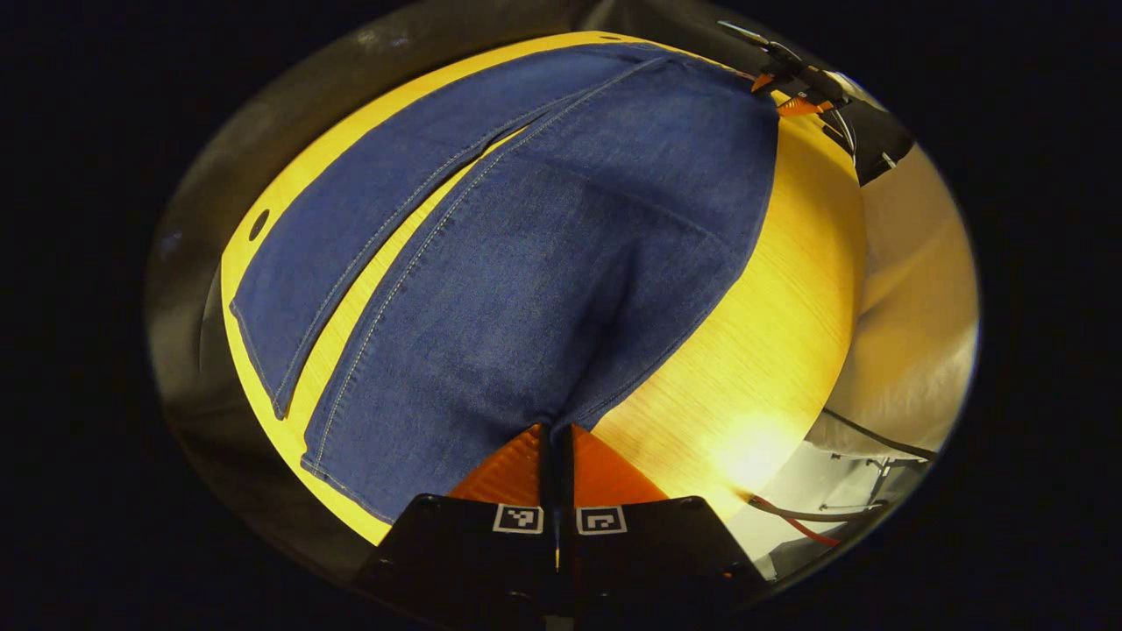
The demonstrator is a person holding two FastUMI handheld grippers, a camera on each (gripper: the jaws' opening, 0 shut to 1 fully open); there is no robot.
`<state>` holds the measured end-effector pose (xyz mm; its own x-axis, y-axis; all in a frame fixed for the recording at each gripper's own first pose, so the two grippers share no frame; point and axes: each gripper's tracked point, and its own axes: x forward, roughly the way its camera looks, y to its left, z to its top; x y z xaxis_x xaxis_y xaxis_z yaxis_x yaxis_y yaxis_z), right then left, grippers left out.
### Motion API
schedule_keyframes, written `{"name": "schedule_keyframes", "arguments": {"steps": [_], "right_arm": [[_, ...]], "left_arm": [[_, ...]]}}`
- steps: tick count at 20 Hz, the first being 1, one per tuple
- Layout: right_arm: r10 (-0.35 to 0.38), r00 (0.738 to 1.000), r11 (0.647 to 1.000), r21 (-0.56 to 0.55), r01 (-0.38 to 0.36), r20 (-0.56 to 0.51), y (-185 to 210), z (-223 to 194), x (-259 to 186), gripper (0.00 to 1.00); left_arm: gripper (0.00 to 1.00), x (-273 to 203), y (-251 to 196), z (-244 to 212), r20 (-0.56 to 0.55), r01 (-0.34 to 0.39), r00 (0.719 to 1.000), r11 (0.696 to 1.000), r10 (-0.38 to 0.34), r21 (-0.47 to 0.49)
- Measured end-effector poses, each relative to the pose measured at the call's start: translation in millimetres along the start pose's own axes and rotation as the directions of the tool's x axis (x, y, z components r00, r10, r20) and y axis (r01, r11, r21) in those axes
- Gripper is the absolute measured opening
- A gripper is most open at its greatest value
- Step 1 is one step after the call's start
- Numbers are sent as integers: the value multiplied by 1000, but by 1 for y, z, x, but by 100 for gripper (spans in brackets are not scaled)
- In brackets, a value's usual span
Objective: Grasp the waist and the cuffs of the jeans and fold them to make the two legs overlap; first hold the waist and fold one-third of the jeans toward the cuffs, then hold the cuffs and fold the remaining one-third in the same direction to finish folding.
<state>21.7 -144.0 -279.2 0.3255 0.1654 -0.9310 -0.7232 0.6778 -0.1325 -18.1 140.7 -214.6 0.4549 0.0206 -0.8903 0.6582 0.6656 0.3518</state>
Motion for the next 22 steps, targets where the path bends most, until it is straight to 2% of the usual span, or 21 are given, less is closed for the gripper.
{"name": "schedule_keyframes", "arguments": {"steps": [4,5,8,12,14,16,18,22], "right_arm": [[-32,999,999,10,32,8,-18,12,0,21],[-42,999,999,20,42,1,-19,12,1,13],[-72,997,995,72,75,-42,-12,10,0,8],[-185,982,977,99,188,-40,-14,13,-2,3],[-230,973,961,154,229,-15,-13,18,-9,3],[-257,966,943,226,243,34,-10,30,-19,3],[-302,950,925,266,271,81,-18,48,-33,3],[-395,906,895,287,341,155,-34,83,-57,3]], "left_arm": [[0,-1,-1,-1,12,-26,1000,999,27,-40],[0,1,2,-2,26,-39,999,998,40,-53],[0,-1,4,0,94,-104,989,985,117,-135],[0,-3,5,1,137,-176,968,955,212,-239],[0,-10,12,6,157,-208,952,933,261,-293],[0,-27,26,14,179,-298,913,898,367,-322],[0,-45,45,26,193,-359,874,860,446,-362],[0,-74,84,54,205,-434,801,781,563,-449]]}}
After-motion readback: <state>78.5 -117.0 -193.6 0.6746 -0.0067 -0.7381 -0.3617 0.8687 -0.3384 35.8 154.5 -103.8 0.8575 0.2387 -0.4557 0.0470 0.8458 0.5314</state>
